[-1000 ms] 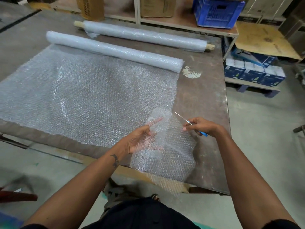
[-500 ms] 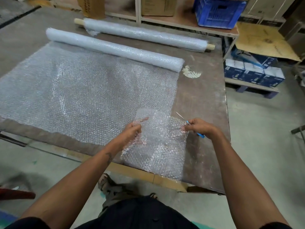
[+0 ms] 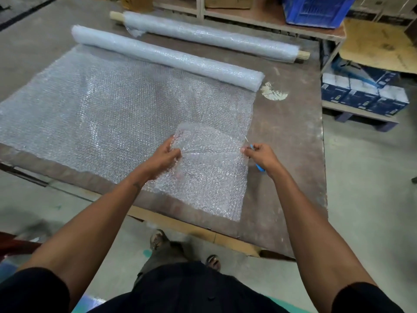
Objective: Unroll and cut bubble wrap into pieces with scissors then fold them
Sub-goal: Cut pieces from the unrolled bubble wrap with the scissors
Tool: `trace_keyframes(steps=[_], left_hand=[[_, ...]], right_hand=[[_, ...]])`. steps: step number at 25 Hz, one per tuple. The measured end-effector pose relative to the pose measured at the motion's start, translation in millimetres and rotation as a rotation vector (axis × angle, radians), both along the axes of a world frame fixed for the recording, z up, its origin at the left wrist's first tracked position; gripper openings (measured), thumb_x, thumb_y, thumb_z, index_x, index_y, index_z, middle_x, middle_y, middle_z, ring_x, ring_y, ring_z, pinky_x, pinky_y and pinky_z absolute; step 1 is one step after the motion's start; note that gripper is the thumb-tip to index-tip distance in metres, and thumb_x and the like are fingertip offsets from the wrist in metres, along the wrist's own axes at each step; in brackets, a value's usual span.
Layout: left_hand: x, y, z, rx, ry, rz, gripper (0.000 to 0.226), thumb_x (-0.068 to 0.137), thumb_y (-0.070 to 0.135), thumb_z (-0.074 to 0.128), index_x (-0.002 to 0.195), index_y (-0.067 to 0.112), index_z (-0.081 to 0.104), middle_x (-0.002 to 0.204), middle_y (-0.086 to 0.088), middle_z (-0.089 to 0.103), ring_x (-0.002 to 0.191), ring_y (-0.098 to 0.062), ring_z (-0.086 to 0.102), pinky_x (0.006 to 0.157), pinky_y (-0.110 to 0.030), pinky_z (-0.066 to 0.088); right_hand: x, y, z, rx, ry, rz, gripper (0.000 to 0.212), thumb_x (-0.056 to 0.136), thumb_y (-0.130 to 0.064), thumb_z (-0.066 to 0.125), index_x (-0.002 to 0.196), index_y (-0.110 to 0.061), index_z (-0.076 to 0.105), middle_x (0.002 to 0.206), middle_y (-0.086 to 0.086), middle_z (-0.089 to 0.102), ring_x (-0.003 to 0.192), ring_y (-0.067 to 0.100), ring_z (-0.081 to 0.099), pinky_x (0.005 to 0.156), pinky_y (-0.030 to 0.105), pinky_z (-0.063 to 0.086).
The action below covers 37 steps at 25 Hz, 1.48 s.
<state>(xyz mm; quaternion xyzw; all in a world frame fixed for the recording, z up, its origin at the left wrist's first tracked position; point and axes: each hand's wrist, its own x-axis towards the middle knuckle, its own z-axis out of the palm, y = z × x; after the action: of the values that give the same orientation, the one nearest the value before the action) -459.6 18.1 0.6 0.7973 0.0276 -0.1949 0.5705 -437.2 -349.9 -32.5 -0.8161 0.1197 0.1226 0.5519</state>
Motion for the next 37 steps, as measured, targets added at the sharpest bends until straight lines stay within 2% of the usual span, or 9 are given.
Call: trace_keyframes(steps=[2,4,7,11,17,22,27,30,37], left_hand=[[4.3,5.1,-1.1,-0.002,0.029,0.007,0.074,0.100,0.010,0.057,0.164,0.034,0.030,0.100,-0.016,0.059,0.068,-0.018,0.052,0.057,-0.032,0.045],[13.2,12.4,-3.8,-0.018,0.079,0.013,0.081,0.095,0.014,0.062,0.165,0.036,0.027,0.109,-0.013,0.060,0.080,-0.027,0.055,0.064,-0.039,0.049],[21.1,17.9,-3.7,-0.020,0.106,-0.008,0.070,0.102,0.004,0.058,0.157,0.038,0.031,0.117,-0.001,0.062,0.087,-0.025,0.059,0.062,-0.030,0.055],[33.3,33.5,-12.1,0.011,0.123,-0.087,0.073,0.101,0.010,0.064,0.163,0.030,0.030,0.126,-0.020,0.064,0.084,-0.018,0.066,0.062,-0.028,0.056],[34.8,44.3,-17.7,0.137,0.102,-0.174,0.065,0.101,0.019,0.073,0.154,0.023,0.036,0.104,-0.011,0.066,0.086,-0.012,0.066,0.075,-0.026,0.054],[21.5,45.8,-16.1,0.373,-0.005,-0.159,0.085,0.086,0.057,0.081,0.150,0.025,0.035,0.105,-0.008,0.064,0.083,-0.021,0.067,0.066,-0.035,0.054],[-14.4,52.0,-8.6,0.338,0.050,-0.173,0.104,0.082,0.044,0.089,0.155,0.031,0.016,0.095,-0.009,0.065,0.071,-0.032,0.072,0.059,-0.036,0.059],[-23.6,62.6,-13.4,0.176,0.119,-0.153,0.093,0.082,0.032,0.092,0.146,0.049,0.025,0.105,-0.035,0.059,0.071,-0.053,0.072,0.061,-0.052,0.065],[-37.7,72.2,-12.3,0.023,0.202,-0.315,0.049,0.090,0.023,0.085,0.133,0.027,0.061,0.089,-0.024,0.071,0.076,-0.036,0.074,0.067,-0.045,0.065]], right_hand=[[8.0,7.4,-2.0,-0.069,-0.004,-0.029,0.030,0.093,-0.031,0.084,0.093,-0.002,0.076,0.079,0.003,0.068,0.074,0.014,0.058,0.069,0.031,0.044],[19.4,14.3,-6.1,-0.168,-0.011,-0.026,0.029,0.092,-0.036,0.083,0.087,-0.010,0.074,0.074,0.000,0.067,0.068,0.012,0.057,0.066,0.031,0.043],[24.5,25.3,-10.4,-0.312,0.009,-0.020,0.031,0.095,-0.039,0.080,0.075,-0.021,0.064,0.068,-0.006,0.062,0.062,0.006,0.055,0.061,0.032,0.040],[27.5,31.9,-12.6,-0.397,0.029,-0.010,0.022,0.096,-0.043,0.075,0.091,-0.022,0.071,0.071,-0.005,0.066,0.071,0.021,0.067,0.064,0.030,0.041],[18.4,42.6,-8.5,-0.523,0.021,-0.015,0.029,0.098,-0.053,0.070,0.102,-0.025,0.062,0.092,-0.004,0.066,0.088,0.022,0.063,0.072,0.032,0.039],[-4.7,52.7,7.9,-0.508,-0.020,-0.121,0.050,0.096,-0.062,0.067,0.126,-0.023,0.057,0.102,-0.007,0.063,0.092,0.020,0.061,0.076,0.034,0.041],[-67.5,62.7,20.7,-0.501,0.187,-0.065,0.038,0.097,-0.056,0.069,0.094,-0.020,0.058,0.084,-0.001,0.066,0.079,0.024,0.066,0.061,0.032,0.039],[-99.7,68.9,15.2,-0.569,0.273,0.016,0.041,0.096,-0.060,0.066,0.085,-0.022,0.056,0.080,-0.003,0.061,0.085,0.027,0.065,0.069,0.033,0.041],[-118.2,72.1,7.6,-0.609,0.388,0.089,0.044,0.082,-0.064,0.076,0.083,-0.021,0.067,0.091,0.004,0.073,0.085,0.027,0.070,0.067,0.033,0.045]])
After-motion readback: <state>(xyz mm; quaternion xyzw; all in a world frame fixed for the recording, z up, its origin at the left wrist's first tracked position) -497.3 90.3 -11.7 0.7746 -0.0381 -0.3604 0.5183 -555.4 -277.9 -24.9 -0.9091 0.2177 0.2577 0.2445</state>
